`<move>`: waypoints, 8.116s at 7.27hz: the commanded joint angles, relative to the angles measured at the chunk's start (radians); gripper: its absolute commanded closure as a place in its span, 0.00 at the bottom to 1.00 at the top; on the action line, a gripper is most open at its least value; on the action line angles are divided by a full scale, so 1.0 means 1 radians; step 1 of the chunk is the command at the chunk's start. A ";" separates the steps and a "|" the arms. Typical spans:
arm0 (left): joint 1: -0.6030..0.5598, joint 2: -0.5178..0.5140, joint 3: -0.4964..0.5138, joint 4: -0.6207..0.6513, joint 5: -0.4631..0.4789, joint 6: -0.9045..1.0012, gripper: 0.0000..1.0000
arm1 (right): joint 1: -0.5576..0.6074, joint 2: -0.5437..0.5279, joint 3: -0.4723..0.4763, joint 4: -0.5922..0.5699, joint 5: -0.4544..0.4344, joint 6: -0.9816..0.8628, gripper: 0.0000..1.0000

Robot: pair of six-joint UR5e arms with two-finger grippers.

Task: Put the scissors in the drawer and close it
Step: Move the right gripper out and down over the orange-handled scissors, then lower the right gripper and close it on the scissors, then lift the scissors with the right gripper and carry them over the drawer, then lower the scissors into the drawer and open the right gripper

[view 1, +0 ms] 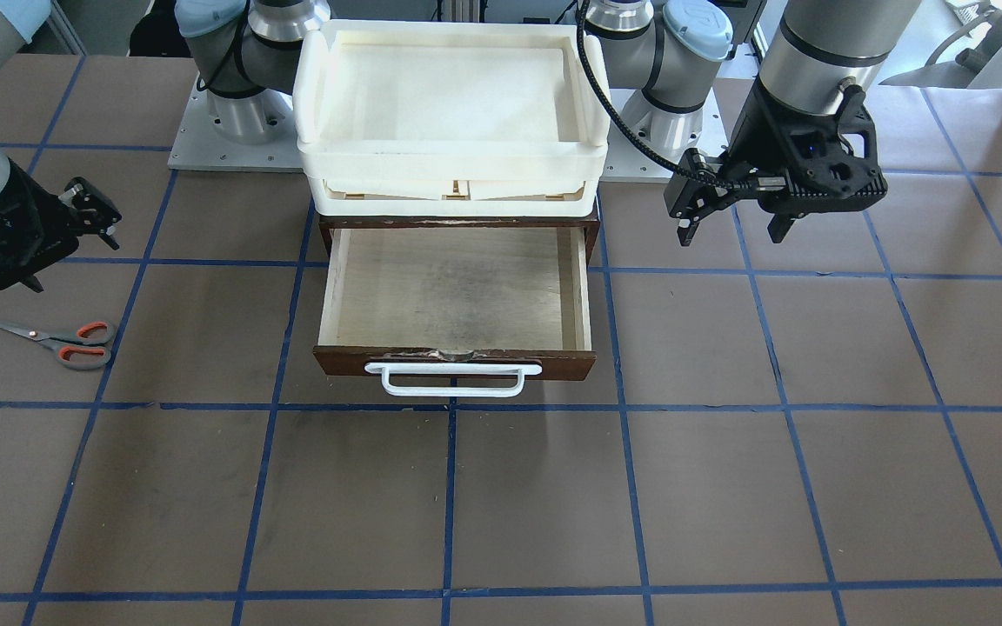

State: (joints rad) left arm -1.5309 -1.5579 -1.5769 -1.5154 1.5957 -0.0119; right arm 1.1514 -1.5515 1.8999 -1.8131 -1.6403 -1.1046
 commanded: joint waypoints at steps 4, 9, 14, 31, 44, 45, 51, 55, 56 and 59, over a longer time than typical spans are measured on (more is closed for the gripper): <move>0.000 0.001 0.000 -0.002 0.001 0.006 0.00 | -0.171 0.155 0.136 -0.362 0.013 -0.502 0.00; 0.000 0.002 0.000 0.000 0.003 0.013 0.00 | -0.271 0.246 0.208 -0.580 0.073 -0.875 0.03; 0.000 0.001 0.000 -0.002 0.001 0.013 0.00 | -0.272 0.263 0.234 -0.588 0.073 -0.920 0.19; 0.000 0.007 0.000 -0.002 0.004 0.013 0.00 | -0.148 0.160 -0.020 -0.291 0.082 -0.909 0.97; 0.000 0.009 0.000 0.000 0.000 0.013 0.00 | 0.592 0.128 -0.326 0.121 0.115 -0.327 1.00; 0.002 0.010 0.000 0.001 0.000 0.013 0.00 | 0.620 0.131 -0.325 0.100 0.134 -0.289 1.00; 0.003 0.012 0.000 0.000 0.000 0.013 0.00 | 0.813 0.244 -0.324 -0.032 0.131 -0.089 1.00; 0.003 0.012 0.000 -0.002 0.001 0.013 0.00 | 0.850 0.280 -0.323 -0.046 0.117 -0.087 1.00; 0.002 0.013 0.000 -0.002 0.001 0.013 0.00 | 0.850 0.283 -0.321 -0.046 0.119 -0.087 1.00; 0.002 0.013 0.000 -0.002 0.003 0.013 0.00 | 0.852 0.300 -0.318 -0.051 0.122 -0.080 0.99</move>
State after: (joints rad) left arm -1.5289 -1.5452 -1.5770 -1.5171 1.5988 0.0015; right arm 2.0027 -1.2565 1.5809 -1.8629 -1.5194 -1.1855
